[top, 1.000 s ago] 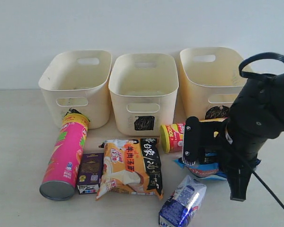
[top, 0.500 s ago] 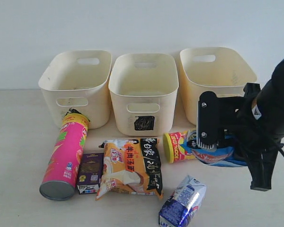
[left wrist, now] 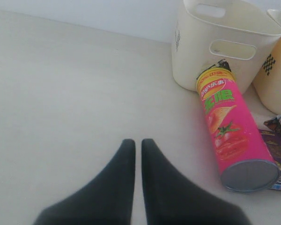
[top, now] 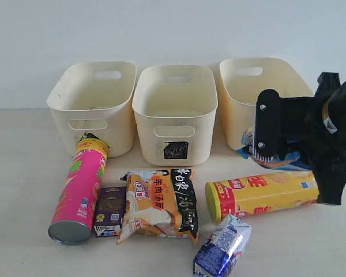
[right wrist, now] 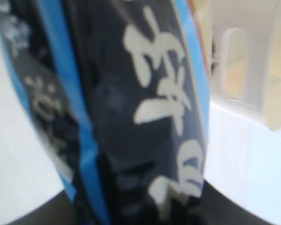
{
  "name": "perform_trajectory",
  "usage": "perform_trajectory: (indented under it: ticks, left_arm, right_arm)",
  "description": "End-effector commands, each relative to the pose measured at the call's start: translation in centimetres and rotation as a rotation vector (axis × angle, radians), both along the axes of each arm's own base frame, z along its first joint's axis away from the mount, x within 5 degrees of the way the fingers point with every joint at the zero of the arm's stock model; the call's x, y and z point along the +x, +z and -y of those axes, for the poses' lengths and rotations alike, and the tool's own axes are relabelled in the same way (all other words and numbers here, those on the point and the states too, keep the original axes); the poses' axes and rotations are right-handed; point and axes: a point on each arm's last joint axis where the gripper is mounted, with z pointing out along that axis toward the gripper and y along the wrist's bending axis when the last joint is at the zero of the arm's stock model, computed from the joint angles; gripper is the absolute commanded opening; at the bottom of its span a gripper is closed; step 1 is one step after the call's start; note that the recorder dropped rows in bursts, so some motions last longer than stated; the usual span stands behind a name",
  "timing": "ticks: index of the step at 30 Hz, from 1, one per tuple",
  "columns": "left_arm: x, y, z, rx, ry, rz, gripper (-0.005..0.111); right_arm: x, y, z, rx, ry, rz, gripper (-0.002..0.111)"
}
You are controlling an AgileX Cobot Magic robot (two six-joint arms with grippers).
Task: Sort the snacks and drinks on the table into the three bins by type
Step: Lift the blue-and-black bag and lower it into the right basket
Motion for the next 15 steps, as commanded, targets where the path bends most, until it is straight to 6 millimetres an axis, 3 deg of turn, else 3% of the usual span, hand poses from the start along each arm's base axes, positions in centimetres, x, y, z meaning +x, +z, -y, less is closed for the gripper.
perform_trajectory:
  ticks: [1,6,8,11,15]
  left_arm:
    - [0.0,0.2,0.0,-0.014,0.005,0.011,0.004]
    - [0.0,0.2,0.0,-0.014,0.005,0.011,0.004]
    - [0.0,0.2,0.0,-0.014,0.005,0.011,0.004]
    - [0.0,0.2,0.0,-0.014,0.005,0.011,0.004]
    - [0.0,0.2,0.0,-0.014,0.005,0.011,0.004]
  right_arm:
    - [0.7,1.5,0.4,-0.009,-0.020,0.135,0.000]
    - [1.9,4.0,0.1,0.037,-0.064,0.268,0.000]
    - [2.7,6.2,-0.1,0.130,-0.085,0.342,0.000]
    - [4.5,9.6,0.7,0.430,-0.180,0.452,0.000]
    - [7.3,11.0,2.1,0.686,-0.315,0.458,0.000]
